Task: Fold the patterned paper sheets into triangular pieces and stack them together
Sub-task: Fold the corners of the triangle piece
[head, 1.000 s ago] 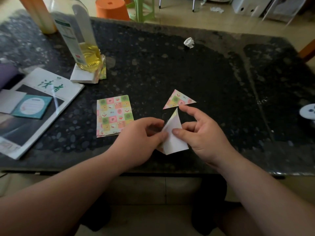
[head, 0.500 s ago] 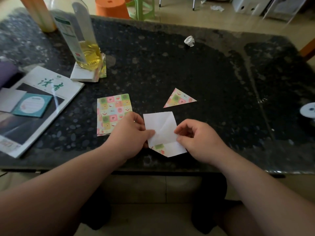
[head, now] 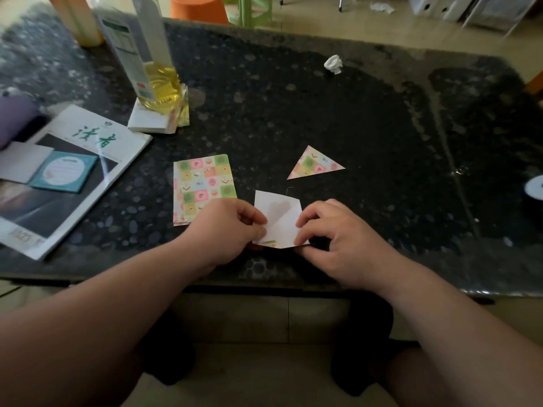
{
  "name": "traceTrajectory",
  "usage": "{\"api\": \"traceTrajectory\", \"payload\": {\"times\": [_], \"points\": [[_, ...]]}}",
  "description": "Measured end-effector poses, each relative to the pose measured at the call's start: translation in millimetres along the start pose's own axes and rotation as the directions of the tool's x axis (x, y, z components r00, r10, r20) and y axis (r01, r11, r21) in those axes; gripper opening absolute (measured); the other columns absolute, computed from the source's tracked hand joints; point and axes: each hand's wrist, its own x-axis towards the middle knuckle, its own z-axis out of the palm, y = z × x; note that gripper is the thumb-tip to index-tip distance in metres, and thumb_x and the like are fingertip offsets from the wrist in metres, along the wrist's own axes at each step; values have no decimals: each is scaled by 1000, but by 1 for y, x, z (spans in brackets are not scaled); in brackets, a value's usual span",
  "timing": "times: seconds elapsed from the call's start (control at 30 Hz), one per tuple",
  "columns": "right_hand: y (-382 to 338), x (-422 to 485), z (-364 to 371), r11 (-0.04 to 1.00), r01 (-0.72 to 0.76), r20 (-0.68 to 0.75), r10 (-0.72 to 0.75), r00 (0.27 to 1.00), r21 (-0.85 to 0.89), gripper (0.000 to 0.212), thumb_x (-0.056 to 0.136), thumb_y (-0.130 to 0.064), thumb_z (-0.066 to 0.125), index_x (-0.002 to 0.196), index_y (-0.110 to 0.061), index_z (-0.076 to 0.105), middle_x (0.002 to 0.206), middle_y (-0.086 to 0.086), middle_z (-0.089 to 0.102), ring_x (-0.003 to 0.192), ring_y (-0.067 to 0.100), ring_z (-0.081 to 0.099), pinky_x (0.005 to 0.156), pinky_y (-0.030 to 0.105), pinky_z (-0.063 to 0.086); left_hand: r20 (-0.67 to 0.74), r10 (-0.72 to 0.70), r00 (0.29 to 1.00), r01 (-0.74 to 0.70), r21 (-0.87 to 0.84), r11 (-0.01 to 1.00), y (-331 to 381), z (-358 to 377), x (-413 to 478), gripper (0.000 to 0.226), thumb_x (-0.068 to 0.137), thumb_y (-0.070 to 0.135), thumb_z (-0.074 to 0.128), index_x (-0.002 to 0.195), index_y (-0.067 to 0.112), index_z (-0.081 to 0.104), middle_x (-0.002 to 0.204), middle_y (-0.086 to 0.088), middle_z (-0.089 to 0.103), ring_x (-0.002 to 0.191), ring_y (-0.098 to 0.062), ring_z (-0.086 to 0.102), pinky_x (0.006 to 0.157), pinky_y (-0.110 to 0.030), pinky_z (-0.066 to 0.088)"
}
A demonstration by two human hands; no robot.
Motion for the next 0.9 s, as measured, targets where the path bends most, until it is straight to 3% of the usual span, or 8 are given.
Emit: {"api": "traceTrajectory", "payload": {"times": [0.1,0.17,0.27,0.33,0.47,0.63,0.77,0.9], "points": [[0,2,3,998,-54,47,55,997,-8,7,90,-25,75,94,-29,79,99,-17,57,98,3,50,87,32,50,103,58,993,-78,210,975,0,-4,-2,7,93,27,74,92,33,73,91,14,71,73,-6,71,59,-14,50],[-1,3,4,993,-118,97,119,988,-7,8,92,-26,74,96,-29,79,97,-16,56,93,3,53,85,32,52,164,81,983,-136,365,921,0,-8,-5,10,95,27,69,90,34,74,90,17,69,80,-4,66,64,-12,48],[-2,3,3,980,-199,158,195,968,9,7,93,-28,74,98,-30,78,99,-15,56,88,3,56,82,30,54,231,89,969,-187,450,873,-1,-13,-12,14,96,25,64,97,36,72,85,20,63,79,-2,60,61,-11,43],[-3,3,3,976,-215,161,211,964,13,8,92,-29,74,99,-30,78,99,-15,56,86,4,57,81,29,54,264,127,956,-249,504,827,-3,-13,-19,17,93,35,69,109,39,68,84,18,59,77,-4,58,60,-13,42],[-5,7,5,974,-226,158,219,963,25,12,91,-29,76,103,-30,77,100,-16,56,88,2,57,82,24,53,252,232,940,-341,626,701,-10,-3,-25,38,87,57,70,120,41,63,93,18,51,88,-5,54,79,-25,52],[-4,12,7,975,-215,144,206,968,48,24,86,-31,81,109,-30,74,100,-16,57,84,-1,56,74,16,45,172,252,952,-305,551,777,-16,2,-20,14,97,46,62,102,37,72,96,18,59,89,-4,57,84,-28,55],[-4,17,5,937,-305,118,287,951,173,52,86,-34,81,132,-42,58,102,-18,61,80,3,62,72,15,49,112,192,975,-223,460,859,-20,2,-15,16,97,44,63,93,33,75,85,16,69,79,-3,63,78,-32,59],[-3,22,10,903,-361,34,364,931,233,45,91,-37,76,131,-39,58,88,-14,67,77,-1,63,65,12,44,59,174,983,-182,459,870,-19,5,-12,16,95,45,66,89,32,72,83,14,68,78,-4,63,77,-33,61]]}}
